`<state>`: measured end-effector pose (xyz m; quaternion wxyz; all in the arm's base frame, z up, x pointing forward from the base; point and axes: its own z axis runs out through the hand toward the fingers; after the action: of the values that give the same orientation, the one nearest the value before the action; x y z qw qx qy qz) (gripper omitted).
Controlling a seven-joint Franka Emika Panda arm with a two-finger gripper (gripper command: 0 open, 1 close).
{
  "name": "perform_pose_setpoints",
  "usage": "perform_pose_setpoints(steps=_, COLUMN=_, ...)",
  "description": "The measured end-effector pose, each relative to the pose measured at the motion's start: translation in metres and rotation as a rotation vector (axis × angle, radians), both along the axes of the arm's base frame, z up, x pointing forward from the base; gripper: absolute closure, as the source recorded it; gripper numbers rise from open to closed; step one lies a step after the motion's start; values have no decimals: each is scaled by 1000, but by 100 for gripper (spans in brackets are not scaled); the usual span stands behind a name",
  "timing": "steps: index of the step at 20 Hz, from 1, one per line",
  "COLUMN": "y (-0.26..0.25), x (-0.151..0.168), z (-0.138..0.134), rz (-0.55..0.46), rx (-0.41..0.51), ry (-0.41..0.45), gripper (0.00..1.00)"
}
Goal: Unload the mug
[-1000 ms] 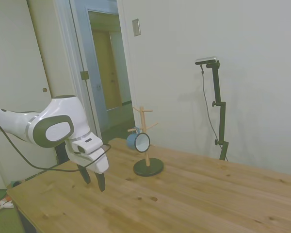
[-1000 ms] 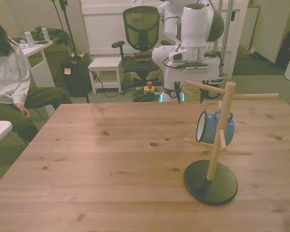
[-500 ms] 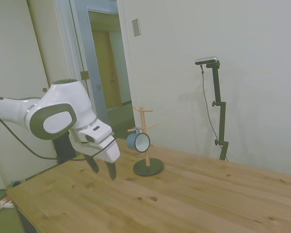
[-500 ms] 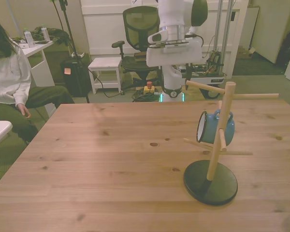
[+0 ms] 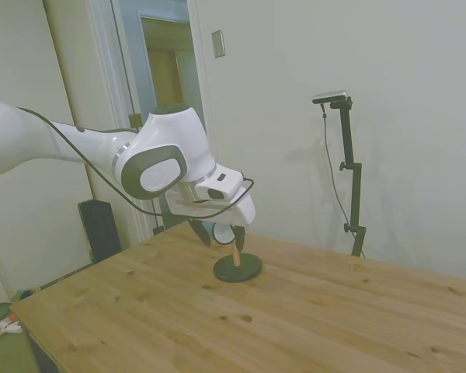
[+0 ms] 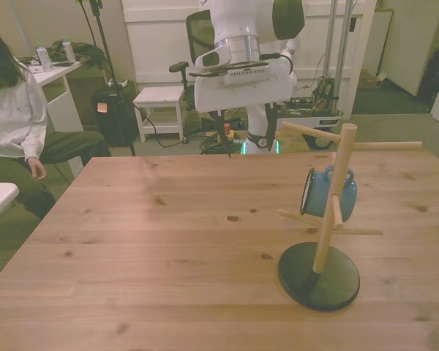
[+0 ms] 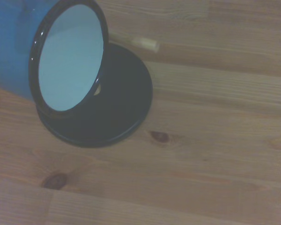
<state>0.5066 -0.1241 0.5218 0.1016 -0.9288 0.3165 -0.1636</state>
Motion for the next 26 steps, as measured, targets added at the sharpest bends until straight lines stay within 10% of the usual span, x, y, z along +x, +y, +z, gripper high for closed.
perform_pose_setpoints(steps=26, y=62, x=105, z=-45, rz=430, rx=199, ry=-125, gripper=0)
